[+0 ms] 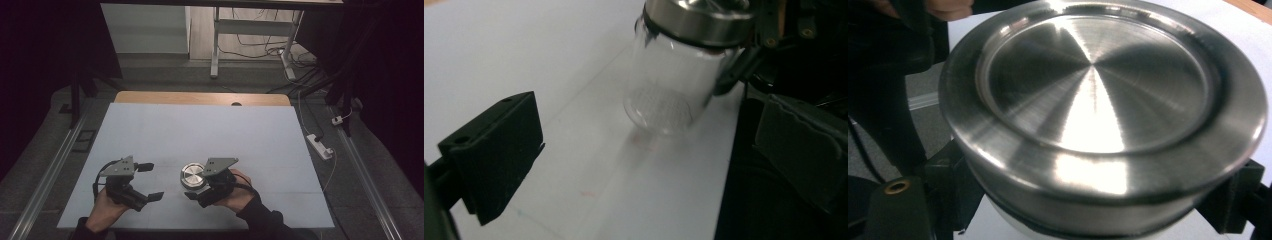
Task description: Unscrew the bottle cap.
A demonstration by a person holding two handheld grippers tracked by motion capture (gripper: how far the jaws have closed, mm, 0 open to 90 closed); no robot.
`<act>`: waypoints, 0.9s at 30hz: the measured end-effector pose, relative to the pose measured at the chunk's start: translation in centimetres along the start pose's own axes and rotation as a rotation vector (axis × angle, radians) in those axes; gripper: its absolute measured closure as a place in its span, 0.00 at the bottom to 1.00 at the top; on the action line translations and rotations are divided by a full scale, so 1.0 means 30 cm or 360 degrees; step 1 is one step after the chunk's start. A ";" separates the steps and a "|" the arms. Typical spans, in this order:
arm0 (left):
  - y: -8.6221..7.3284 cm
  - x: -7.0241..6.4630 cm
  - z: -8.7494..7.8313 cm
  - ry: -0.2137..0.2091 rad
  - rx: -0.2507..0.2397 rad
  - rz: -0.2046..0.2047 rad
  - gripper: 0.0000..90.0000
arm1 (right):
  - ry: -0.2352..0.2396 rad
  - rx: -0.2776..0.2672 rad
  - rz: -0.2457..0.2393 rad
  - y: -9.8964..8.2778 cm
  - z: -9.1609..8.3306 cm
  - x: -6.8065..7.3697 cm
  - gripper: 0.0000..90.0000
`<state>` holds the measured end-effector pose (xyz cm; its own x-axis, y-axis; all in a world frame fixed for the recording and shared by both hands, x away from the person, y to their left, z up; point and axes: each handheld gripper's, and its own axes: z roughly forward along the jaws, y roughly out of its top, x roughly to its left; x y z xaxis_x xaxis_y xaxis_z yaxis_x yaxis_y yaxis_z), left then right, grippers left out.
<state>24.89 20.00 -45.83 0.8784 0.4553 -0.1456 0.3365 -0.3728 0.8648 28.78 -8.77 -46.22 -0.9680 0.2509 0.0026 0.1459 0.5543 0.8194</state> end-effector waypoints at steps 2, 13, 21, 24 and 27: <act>0.021 0.003 0.024 -0.0034 0.0012 0.0036 0.00 | 0.0011 0.0002 0.0001 0.001 0.000 0.004 0.16; 0.136 0.020 0.120 -0.0410 -0.0021 0.0231 0.01 | 0.0120 0.0003 -0.0036 -0.001 0.003 0.012 0.16; 0.179 0.009 0.170 -0.0563 0.0059 0.0413 0.09 | 0.0191 0.0008 -0.0122 0.001 0.001 0.028 0.16; 0.178 0.003 0.179 -0.0558 0.0071 0.0433 0.17 | 0.0194 0.0009 -0.0122 0.003 0.002 0.033 0.16; 0.174 -0.005 0.181 -0.0497 0.0058 0.0426 0.21 | 0.0167 0.0019 -0.0123 0.002 0.004 0.031 0.16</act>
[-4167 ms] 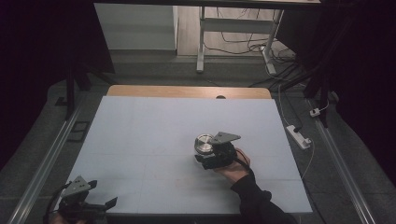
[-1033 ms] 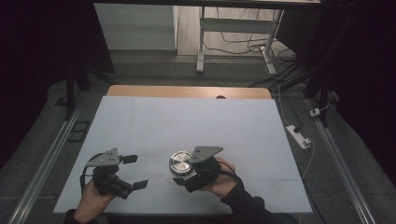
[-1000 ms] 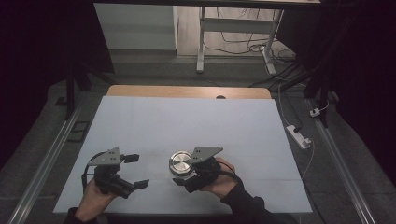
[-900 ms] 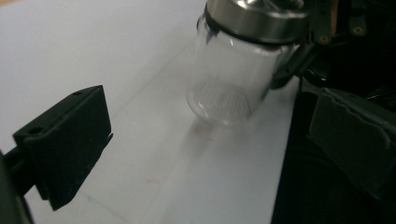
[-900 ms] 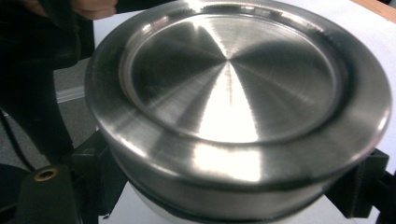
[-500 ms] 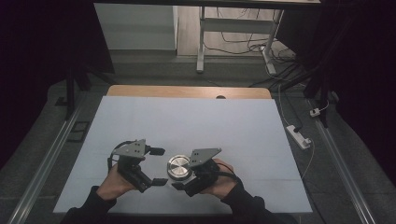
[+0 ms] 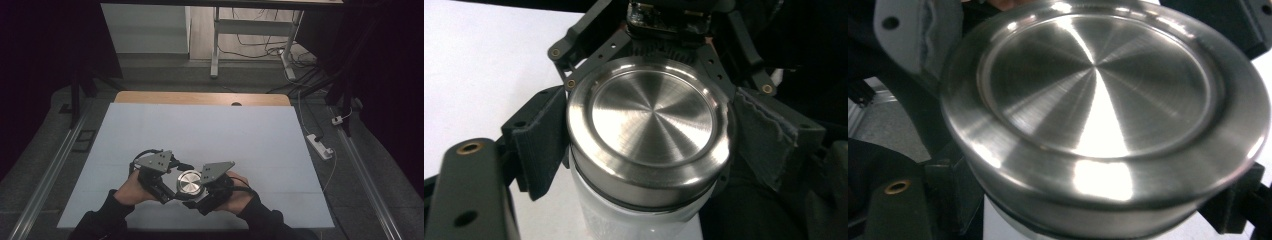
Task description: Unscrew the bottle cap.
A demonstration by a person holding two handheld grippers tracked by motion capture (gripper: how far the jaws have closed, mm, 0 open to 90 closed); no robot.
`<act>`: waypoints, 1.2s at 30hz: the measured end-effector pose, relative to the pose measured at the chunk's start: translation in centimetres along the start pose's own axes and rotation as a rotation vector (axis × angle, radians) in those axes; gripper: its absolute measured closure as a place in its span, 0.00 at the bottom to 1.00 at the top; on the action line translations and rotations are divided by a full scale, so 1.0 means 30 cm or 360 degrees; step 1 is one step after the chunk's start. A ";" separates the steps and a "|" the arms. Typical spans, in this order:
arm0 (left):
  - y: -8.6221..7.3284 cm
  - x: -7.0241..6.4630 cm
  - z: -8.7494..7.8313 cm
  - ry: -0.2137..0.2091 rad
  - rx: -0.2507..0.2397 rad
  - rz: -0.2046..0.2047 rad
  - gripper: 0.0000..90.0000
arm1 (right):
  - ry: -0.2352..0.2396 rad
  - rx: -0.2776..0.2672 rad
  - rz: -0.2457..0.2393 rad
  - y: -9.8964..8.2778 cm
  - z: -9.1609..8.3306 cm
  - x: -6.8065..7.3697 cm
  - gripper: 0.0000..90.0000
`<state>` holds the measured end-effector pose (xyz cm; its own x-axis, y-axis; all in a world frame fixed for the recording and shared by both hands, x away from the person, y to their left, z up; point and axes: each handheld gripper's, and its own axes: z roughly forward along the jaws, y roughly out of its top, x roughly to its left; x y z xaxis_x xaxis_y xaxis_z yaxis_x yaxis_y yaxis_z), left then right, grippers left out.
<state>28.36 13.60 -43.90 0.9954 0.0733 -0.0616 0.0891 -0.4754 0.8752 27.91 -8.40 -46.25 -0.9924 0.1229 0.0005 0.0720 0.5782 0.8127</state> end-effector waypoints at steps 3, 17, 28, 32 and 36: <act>0.005 -0.015 0.005 0.0128 -0.0021 -0.0064 0.23 | -0.0037 -0.0001 0.0037 -0.004 -0.001 -0.011 0.16; 0.075 -0.087 0.086 0.0766 -0.0018 -0.0325 0.16 | -0.0419 -0.0049 0.0240 -0.005 -0.014 -0.040 0.16; 0.026 -0.018 -0.035 0.0055 -0.0100 -0.0136 0.09 | -0.0025 -0.0086 0.0124 0.005 -0.015 -0.019 0.16; 0.027 -0.025 -0.017 0.0018 -0.0020 -0.0053 0.09 | 0.0045 -0.0042 0.0072 0.008 0.000 0.003 0.16; 0.025 -0.043 0.002 0.0076 0.0022 0.0033 0.19 | 0.0054 -0.0027 0.0047 0.009 0.004 0.010 0.16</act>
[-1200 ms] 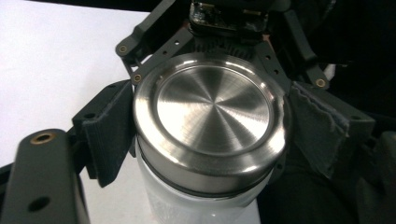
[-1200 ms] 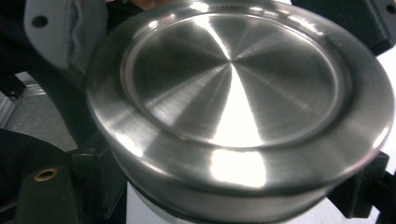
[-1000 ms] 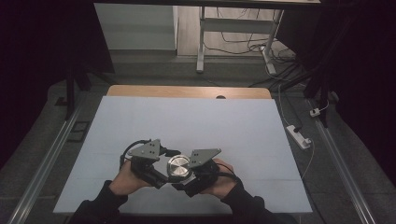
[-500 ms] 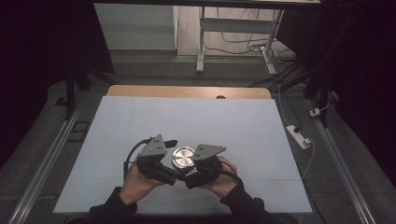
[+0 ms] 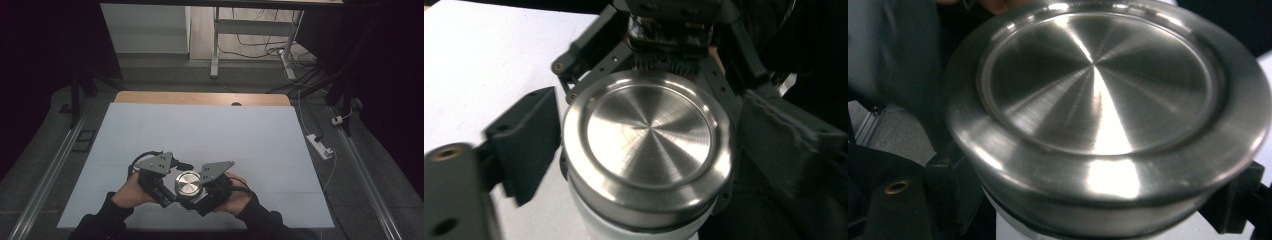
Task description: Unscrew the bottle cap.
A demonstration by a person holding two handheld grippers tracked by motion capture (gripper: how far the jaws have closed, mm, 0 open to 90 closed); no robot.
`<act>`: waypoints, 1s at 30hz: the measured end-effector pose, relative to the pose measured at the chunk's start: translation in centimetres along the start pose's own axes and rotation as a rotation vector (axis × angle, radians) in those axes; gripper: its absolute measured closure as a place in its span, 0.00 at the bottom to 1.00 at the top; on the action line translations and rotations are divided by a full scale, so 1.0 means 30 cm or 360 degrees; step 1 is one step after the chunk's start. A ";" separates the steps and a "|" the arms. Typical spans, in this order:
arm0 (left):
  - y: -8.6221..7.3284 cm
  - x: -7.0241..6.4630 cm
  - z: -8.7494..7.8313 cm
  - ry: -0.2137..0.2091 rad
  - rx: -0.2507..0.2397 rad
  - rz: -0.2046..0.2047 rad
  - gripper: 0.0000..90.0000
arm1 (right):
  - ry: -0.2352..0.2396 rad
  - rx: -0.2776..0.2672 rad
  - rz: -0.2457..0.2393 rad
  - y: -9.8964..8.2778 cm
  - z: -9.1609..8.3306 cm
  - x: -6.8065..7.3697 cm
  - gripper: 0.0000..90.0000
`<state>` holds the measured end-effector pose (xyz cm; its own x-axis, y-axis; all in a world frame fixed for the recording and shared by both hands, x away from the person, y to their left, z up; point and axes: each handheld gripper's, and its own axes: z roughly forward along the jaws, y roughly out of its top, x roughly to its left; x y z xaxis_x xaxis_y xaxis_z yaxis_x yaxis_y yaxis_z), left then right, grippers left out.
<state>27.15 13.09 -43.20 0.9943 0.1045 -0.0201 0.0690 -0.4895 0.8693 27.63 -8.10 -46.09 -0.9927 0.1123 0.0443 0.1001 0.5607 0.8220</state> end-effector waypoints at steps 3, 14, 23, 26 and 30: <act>0.001 -0.002 0.000 0.0056 -0.0011 -0.0011 0.22 | -0.0013 -0.0008 0.0002 0.001 -0.004 -0.002 0.16; 0.047 -0.053 0.078 0.0592 0.0031 -0.0240 0.22 | -0.0302 -0.0013 0.0125 -0.008 -0.015 -0.040 0.16; 0.033 -0.010 -0.024 0.0224 -0.0137 -0.0210 0.19 | -0.0231 -0.0084 0.0077 0.005 -0.037 -0.028 0.16; 0.024 -0.004 -0.037 0.0168 -0.0117 -0.0172 0.18 | -0.0190 -0.0099 0.0069 0.006 -0.039 -0.026 0.16; 0.022 -0.009 -0.023 0.0185 -0.0055 -0.0112 0.20 | -0.0168 -0.0082 0.0047 0.005 -0.032 -0.023 0.16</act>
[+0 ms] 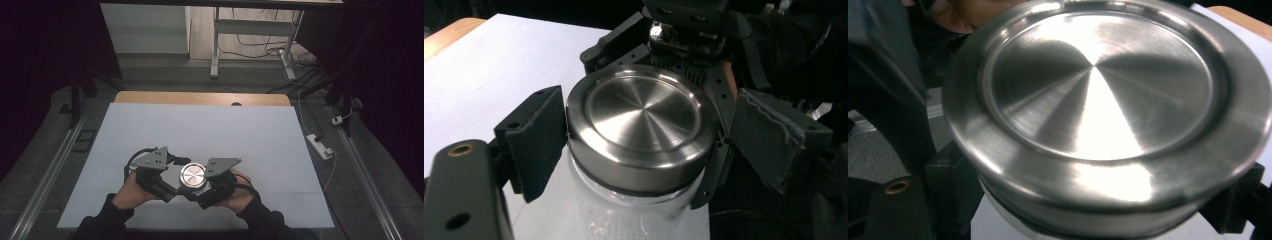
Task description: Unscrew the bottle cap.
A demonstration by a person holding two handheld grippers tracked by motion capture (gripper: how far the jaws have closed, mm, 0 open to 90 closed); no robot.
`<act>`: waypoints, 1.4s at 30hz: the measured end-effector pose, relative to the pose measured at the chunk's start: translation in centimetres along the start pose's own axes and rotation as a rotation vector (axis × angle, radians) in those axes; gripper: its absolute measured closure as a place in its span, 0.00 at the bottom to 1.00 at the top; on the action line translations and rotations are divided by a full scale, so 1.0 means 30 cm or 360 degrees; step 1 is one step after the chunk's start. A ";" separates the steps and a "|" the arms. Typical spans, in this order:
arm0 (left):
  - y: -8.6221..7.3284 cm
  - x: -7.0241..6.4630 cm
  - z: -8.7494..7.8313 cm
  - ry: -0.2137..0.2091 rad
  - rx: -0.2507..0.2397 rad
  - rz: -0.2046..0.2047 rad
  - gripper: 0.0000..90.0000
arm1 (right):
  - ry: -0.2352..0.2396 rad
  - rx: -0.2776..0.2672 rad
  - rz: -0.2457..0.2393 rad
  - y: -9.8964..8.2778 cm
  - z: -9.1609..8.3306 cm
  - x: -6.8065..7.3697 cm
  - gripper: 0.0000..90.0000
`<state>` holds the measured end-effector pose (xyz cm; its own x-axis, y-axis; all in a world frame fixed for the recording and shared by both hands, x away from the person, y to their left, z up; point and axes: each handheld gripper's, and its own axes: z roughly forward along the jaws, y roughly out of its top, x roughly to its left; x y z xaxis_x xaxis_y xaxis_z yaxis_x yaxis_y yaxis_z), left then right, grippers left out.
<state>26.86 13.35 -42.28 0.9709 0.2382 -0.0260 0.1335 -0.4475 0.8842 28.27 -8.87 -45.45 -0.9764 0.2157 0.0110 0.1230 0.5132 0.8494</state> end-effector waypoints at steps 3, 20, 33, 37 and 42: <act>-0.003 -0.005 0.020 0.0034 0.0055 0.0022 0.21 | 0.0009 0.0020 -0.0009 -0.003 0.007 0.004 0.16; 0.006 -0.021 0.034 0.0216 0.0098 -0.0021 0.23 | -0.0100 0.0046 0.0045 -0.009 0.007 -0.012 0.16; -0.007 -0.012 0.011 0.0188 0.0030 -0.0071 0.27 | -0.0139 0.0024 0.0073 -0.012 -0.006 -0.029 0.16; -0.006 -0.004 -0.016 0.0140 -0.0055 -0.0103 0.30 | -0.0136 -0.0001 0.0092 -0.010 -0.012 -0.034 0.16; 0.003 -0.008 -0.005 0.0194 -0.0030 -0.0096 0.17 | -0.0134 -0.0010 0.0091 -0.012 -0.015 -0.038 0.16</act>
<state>26.61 13.38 -42.12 0.9296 0.3679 -0.0235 0.1860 -0.4130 0.8915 29.26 -9.66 -45.54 -0.9495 0.3134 0.0153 0.1765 0.4930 0.8519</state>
